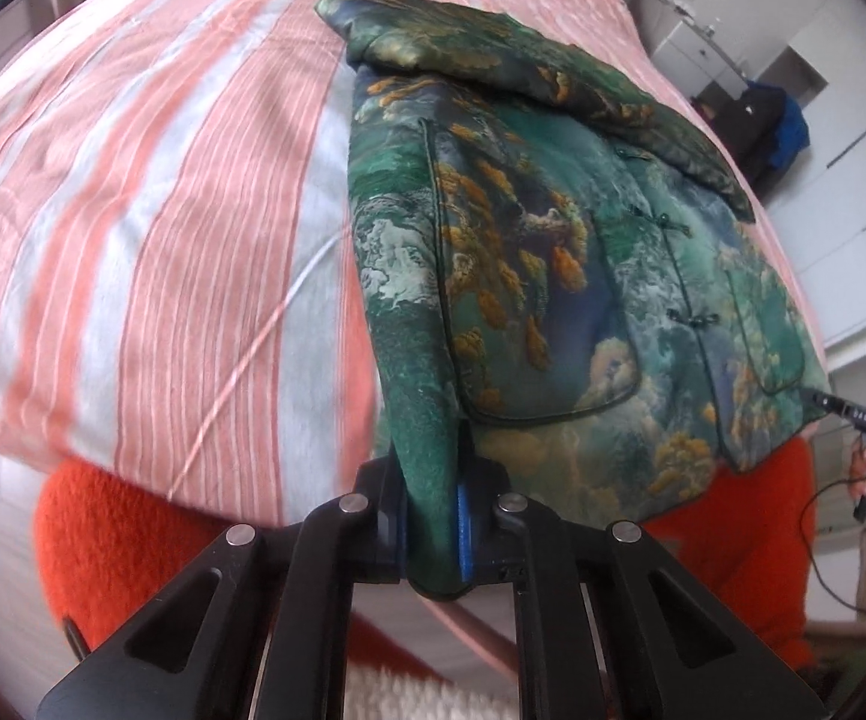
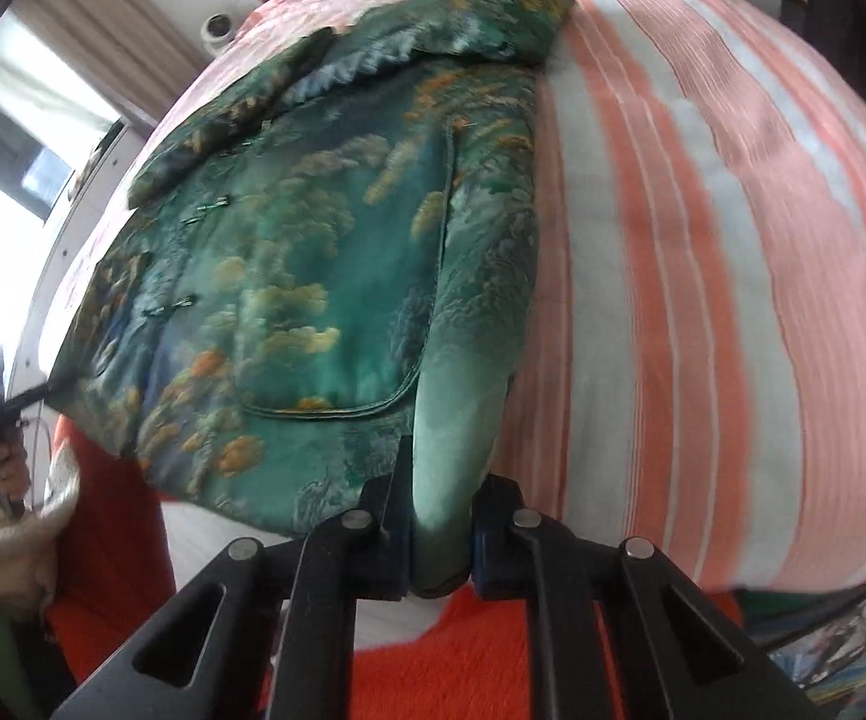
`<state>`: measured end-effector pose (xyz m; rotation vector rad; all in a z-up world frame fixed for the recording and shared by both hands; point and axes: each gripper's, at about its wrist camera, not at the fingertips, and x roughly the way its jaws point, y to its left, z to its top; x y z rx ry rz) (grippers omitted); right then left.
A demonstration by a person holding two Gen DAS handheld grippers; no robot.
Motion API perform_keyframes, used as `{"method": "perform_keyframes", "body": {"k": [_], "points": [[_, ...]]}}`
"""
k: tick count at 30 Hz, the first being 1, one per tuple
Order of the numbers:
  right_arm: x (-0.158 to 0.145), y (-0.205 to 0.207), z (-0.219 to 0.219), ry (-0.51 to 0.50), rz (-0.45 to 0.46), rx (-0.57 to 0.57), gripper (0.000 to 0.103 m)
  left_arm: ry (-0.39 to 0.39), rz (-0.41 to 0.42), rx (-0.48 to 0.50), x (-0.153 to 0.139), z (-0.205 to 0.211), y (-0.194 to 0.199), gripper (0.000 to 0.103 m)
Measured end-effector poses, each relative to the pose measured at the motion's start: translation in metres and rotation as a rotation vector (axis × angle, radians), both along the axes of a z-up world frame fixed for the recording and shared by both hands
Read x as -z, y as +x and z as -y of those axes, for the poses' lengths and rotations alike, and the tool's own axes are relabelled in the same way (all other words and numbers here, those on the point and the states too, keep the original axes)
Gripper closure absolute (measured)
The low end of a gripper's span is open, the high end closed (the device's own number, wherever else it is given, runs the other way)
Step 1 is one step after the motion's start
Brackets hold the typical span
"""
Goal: Fold large clothes
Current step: 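Grasp the jacket hem with both tools and fold it up toward the collar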
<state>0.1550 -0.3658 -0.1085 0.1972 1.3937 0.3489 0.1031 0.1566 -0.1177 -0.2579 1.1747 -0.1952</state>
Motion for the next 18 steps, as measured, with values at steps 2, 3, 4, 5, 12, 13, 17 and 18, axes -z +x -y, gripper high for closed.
{"method": "perform_keyframes", "body": {"k": [2,3,4,5,12,13,17,18], "points": [[-0.012,-0.013,-0.001,0.027,-0.029,-0.024,0.09,0.016,-0.013,0.022,-0.004,0.0,-0.019,0.094],[-0.015,-0.021,-0.002,0.037,-0.046,-0.04,0.09,0.014,-0.018,0.027,-0.007,-0.001,-0.027,0.094],[-0.018,-0.029,-0.003,0.05,-0.068,-0.053,0.09,-0.004,-0.021,0.024,-0.011,-0.006,-0.035,0.094],[-0.02,-0.037,-0.003,0.071,-0.092,-0.058,0.09,-0.04,-0.019,0.014,-0.017,-0.012,-0.042,0.094],[-0.068,0.008,0.035,0.354,-0.012,0.091,0.09,-0.296,0.173,-0.021,-0.105,-0.047,0.006,0.095],[-0.082,0.034,0.04,0.381,0.038,0.11,0.09,-0.306,0.211,-0.01,-0.121,-0.047,0.028,0.095],[-0.108,0.131,0.036,0.406,0.196,0.17,0.091,-0.201,0.353,-0.054,-0.168,-0.038,0.134,0.094],[-0.108,0.165,0.033,0.386,0.235,0.198,0.091,-0.179,0.372,-0.085,-0.171,-0.034,0.165,0.088]]}}
